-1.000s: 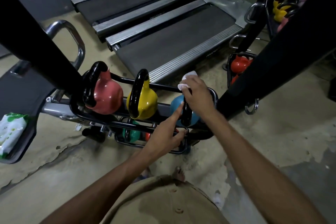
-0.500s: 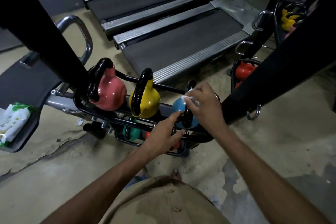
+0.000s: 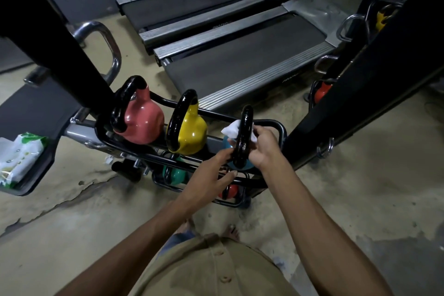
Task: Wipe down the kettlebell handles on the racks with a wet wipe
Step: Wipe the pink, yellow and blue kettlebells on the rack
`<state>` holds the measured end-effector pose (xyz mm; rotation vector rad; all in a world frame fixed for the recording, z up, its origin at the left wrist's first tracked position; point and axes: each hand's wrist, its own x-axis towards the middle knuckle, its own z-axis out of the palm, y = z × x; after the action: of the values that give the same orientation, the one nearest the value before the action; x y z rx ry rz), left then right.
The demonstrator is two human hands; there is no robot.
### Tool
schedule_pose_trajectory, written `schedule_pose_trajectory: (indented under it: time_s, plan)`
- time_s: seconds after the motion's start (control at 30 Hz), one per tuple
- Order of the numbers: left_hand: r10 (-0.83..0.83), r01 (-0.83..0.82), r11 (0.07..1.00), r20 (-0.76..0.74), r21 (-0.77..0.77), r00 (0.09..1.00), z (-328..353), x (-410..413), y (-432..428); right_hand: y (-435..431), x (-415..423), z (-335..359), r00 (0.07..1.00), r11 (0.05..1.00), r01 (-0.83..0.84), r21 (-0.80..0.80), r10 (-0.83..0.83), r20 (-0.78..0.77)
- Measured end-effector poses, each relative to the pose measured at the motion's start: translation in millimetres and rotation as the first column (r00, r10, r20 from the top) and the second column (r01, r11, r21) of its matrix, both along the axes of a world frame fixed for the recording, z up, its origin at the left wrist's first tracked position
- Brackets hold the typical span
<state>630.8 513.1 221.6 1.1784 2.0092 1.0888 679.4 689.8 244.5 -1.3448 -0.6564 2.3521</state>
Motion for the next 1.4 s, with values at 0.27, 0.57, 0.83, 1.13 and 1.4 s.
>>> schedule_pose_trajectory:
  time_s: [0.27,0.57,0.83,1.13,1.4]
  plan:
    - [0.021,-0.021,1.0,-0.016,-0.011,1.0,3.4,8.7,2.0,-39.7,15.2,-13.6,0.961,0.674,-0.024,0.739,-0.187,0.202]
    - [-0.025,0.024,1.0,-0.014,-0.015,1.0,2.3,3.0,4.4,59.8,-26.0,21.1,0.555,-0.362,-0.751,0.551,0.105,0.825]
    - [-0.118,0.118,0.993,-0.015,-0.026,0.993,4.6,-11.0,2.3,-4.9,20.4,24.2,0.574,-0.634,-0.683,0.363,-0.159,0.803]
    - [-0.175,0.175,0.985,-0.01,-0.005,0.984,2.4,-21.3,-2.1,-61.5,21.0,8.1,0.925,0.579,-0.101,0.809,-0.245,0.29]
    - [-0.185,0.185,0.982,0.003,0.02,0.983,-5.4,-21.3,-3.4,-59.1,32.6,-2.7,0.945,0.779,-0.069,0.624,-0.149,0.291]
